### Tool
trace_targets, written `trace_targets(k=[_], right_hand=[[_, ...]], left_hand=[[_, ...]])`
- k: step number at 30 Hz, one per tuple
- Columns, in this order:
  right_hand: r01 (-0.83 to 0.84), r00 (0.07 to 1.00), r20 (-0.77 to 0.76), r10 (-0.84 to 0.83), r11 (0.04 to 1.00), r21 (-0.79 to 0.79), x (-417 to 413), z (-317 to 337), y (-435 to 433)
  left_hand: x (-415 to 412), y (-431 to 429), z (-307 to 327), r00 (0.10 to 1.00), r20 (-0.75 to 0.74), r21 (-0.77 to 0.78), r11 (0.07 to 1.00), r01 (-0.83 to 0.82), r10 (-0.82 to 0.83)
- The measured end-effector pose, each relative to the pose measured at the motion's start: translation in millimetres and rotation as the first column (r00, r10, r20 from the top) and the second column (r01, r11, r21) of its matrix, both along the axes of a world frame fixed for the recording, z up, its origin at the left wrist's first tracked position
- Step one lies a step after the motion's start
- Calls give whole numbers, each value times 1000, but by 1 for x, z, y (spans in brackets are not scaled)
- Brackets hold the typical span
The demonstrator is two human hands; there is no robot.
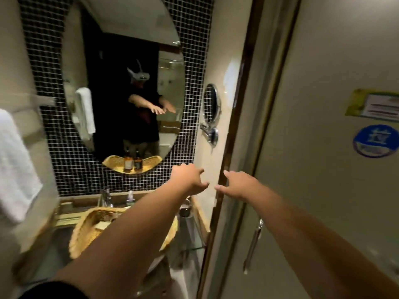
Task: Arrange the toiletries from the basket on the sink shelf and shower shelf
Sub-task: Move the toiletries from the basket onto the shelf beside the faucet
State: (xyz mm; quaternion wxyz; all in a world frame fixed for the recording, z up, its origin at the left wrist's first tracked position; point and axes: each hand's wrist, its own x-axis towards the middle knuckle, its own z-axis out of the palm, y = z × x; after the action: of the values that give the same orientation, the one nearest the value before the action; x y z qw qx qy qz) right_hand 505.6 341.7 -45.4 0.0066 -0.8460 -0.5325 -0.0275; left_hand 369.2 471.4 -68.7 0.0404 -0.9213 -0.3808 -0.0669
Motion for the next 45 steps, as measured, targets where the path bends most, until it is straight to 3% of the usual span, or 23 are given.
trace_targets(k=[7,12,20,25,31,45], right_hand=[[-288,957,-62,285,956,-54,5,-18,144],[-406,914,-63,402,911,-75,4,-30,219],[-441,898,-65,436,890,-115,-14,-48,324],[-427,904,-32,427,895,-126,-38,-42,389],[-402,915,-15,403,908,-122,-69,-57,456],[-459,888,-124,442,846,-271,-93,-143,531]], left_hand=[[-37,101,-20,952,-56,-26,953,-303,301],[-63,153,-37,901,-115,-90,898,-430,419],[-90,258,-49,872,-185,-102,873,-476,454],[-117,321,-53,899,-184,-79,905,-417,398],[-158,392,-70,914,-160,-153,905,-396,373],[-159,453,-156,904,-271,-258,880,-399,331]])
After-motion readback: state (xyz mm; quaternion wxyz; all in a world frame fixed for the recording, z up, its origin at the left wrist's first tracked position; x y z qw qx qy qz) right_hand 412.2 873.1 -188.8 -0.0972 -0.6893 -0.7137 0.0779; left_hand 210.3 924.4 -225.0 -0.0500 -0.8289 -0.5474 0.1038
